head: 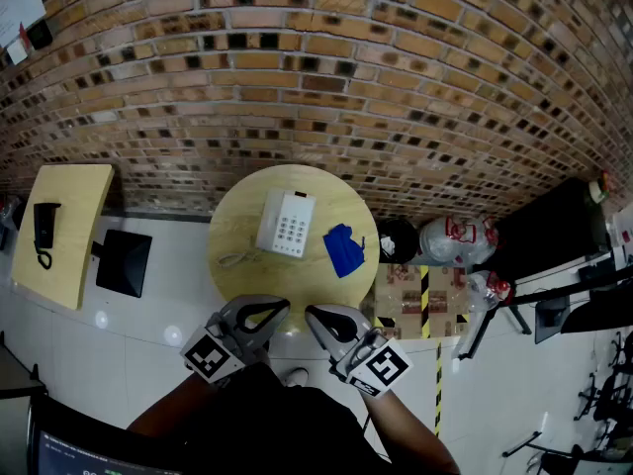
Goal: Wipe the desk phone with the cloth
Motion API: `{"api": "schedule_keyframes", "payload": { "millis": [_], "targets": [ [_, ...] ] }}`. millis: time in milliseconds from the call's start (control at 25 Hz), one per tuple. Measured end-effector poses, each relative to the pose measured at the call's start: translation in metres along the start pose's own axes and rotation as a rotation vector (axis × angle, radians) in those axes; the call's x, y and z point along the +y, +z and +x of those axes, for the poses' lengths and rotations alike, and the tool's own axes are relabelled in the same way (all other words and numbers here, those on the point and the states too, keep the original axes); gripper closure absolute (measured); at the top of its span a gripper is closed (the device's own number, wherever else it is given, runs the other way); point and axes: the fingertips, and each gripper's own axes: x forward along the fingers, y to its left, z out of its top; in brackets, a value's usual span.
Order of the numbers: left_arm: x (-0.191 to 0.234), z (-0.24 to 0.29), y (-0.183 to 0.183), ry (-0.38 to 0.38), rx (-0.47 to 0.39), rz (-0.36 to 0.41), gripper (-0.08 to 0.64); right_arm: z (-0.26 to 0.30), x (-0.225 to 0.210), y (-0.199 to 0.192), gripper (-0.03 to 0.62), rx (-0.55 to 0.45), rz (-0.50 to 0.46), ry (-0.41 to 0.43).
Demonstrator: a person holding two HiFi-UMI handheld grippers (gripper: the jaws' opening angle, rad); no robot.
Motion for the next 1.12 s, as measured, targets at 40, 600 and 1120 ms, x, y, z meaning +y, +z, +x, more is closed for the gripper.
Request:
{"api": "schedule_keyframes", "payload": {
  "millis": [40, 600, 1120],
  "targets": [
    [0.014, 0.003, 0.001, -0.005, -0.004, -0.001, 0.571, 0.011, -0.009, -0.001, 0.592, 0.002, 0.006, -0.005],
    [0.136, 0.045, -0.038, -0.136, 0.06, -0.05, 0.571, 0.093, -0.166, -0.079, 0.499, 0.178, 0.081, -0.306],
    [0.14, 0.047, -0.069, -0.135, 0.145, -0.109, 0.571, 0.022, -0.338, -0.324, 0.321, 0.744, 0.36, -0.577]
  ]
}}
